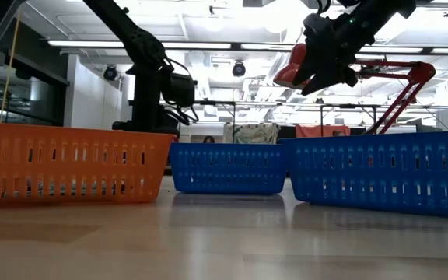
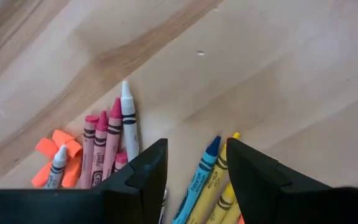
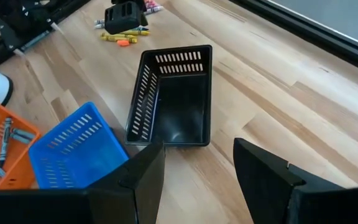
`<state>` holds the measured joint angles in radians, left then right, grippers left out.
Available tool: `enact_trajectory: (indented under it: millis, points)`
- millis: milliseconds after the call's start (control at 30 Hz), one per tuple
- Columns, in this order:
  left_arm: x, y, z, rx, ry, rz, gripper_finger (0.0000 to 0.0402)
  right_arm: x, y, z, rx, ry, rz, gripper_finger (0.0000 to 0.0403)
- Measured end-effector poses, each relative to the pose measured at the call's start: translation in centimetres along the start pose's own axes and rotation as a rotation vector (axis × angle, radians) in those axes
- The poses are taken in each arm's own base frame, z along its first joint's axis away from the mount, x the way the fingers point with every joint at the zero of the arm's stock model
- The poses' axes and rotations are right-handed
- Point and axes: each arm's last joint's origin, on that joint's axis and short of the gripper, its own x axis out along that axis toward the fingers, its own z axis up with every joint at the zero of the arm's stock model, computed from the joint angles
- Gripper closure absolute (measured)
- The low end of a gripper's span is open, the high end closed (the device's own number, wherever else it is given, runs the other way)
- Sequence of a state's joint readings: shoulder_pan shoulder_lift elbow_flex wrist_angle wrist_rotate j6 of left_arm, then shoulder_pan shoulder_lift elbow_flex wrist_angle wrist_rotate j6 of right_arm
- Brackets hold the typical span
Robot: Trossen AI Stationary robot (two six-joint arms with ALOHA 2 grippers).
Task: Sort crayons
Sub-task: Put the blue/green crayon into the orange bin
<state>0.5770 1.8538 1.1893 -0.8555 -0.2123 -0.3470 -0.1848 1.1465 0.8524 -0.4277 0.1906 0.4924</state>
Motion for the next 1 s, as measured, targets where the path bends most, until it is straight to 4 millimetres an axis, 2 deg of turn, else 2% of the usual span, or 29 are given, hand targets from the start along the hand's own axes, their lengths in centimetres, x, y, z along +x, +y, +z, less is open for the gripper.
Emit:
enact_trajectory:
  millis: [233, 833, 1000]
  points:
    - [1.3, 0.1, -1.2, -0.01, 0.045, 0.009, 0.0248, 0.0, 0.0, 0.0, -0.011, 0.0, 0.0, 0.0218]
    - [1.7, -0.2, -1.6, 0.037, 0.053, -0.059, 0.0248, 0.0, 0.0, 0.0, 0.001, -0.001, 0.0, 0.0218]
    - [2.0, 0.1, -1.7, 0.06, 0.061, -0.069, 0.0276, 0.0, 0.0, 0.0, 0.001, -0.002, 0.001, 0.0218]
